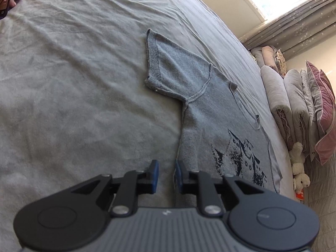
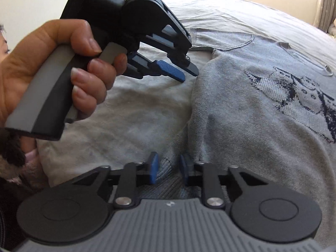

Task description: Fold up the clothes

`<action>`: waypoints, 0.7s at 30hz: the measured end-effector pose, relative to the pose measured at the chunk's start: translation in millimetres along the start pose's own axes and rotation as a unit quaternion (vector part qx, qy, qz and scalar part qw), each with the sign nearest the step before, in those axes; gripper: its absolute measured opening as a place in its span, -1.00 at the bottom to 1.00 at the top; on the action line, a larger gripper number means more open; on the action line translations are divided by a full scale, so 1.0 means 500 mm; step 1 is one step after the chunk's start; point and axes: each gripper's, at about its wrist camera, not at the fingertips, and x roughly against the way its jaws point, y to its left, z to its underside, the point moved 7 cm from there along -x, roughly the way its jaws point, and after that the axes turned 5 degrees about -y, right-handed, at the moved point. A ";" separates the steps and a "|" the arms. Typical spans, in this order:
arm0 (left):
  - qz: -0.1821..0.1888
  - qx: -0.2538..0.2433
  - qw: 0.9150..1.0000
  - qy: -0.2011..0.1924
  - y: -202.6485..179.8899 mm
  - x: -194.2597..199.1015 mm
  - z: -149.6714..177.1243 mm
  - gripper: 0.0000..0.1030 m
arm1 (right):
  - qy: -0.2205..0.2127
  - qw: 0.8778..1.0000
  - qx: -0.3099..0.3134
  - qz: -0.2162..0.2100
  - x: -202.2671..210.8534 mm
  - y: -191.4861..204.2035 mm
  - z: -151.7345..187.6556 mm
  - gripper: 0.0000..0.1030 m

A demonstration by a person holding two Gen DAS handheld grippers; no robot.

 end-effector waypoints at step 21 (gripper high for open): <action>0.074 0.019 0.996 -0.047 -0.033 0.019 -0.035 -0.64 | 0.016 0.963 -0.181 -0.201 0.035 -0.031 -0.010 -0.45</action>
